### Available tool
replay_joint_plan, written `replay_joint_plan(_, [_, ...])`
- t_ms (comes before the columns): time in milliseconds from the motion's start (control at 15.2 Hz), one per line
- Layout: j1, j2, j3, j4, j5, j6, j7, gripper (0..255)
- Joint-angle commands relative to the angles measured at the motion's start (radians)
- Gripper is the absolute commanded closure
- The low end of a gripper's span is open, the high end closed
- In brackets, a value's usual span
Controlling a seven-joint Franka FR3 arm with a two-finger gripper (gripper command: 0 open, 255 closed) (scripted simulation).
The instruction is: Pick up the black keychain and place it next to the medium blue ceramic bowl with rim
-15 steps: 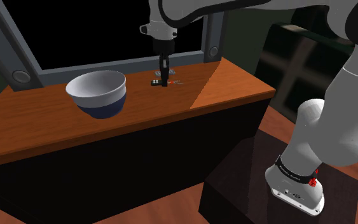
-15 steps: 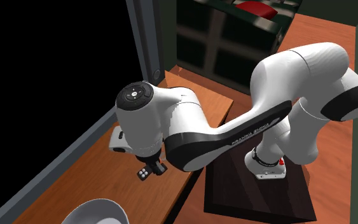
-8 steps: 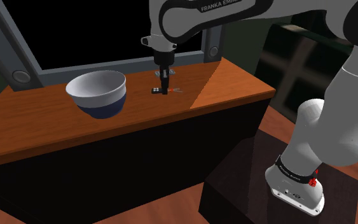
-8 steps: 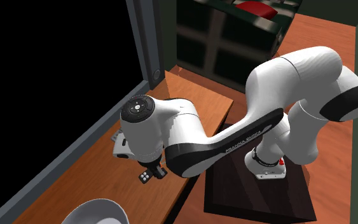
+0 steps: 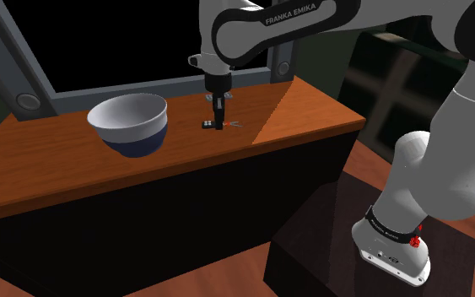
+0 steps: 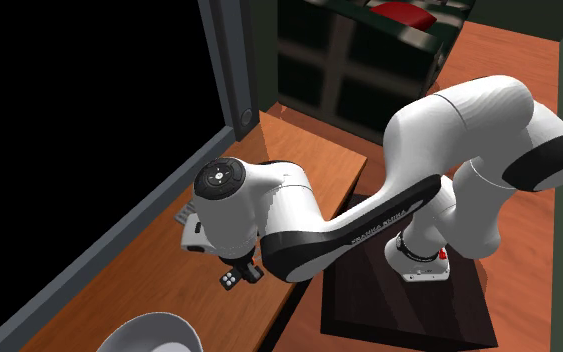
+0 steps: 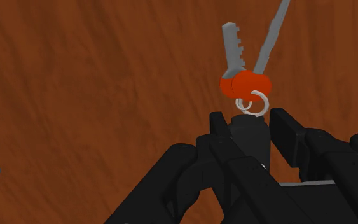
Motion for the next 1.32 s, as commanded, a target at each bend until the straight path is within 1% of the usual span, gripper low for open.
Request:
replay_joint_plan(0, [0.0,0.0,0.0,0.0,0.0,0.0,0.0,255])
replay_joint_plan(66, [0.0,0.0,0.0,0.0,0.0,0.0,0.0,255])
replay_joint_plan(132, [0.0,0.0,0.0,0.0,0.0,0.0,0.0,0])
replay_joint_plan(462, [0.0,0.0,0.0,0.0,0.0,0.0,0.0,0])
replay_joint_plan(726, [-0.001,-0.015,-0.001,0.109,-0.002,-0.124,0.002,0])
replay_joint_plan(1254, [-0.001,-0.015,-0.001,0.109,-0.002,-0.124,0.002,0])
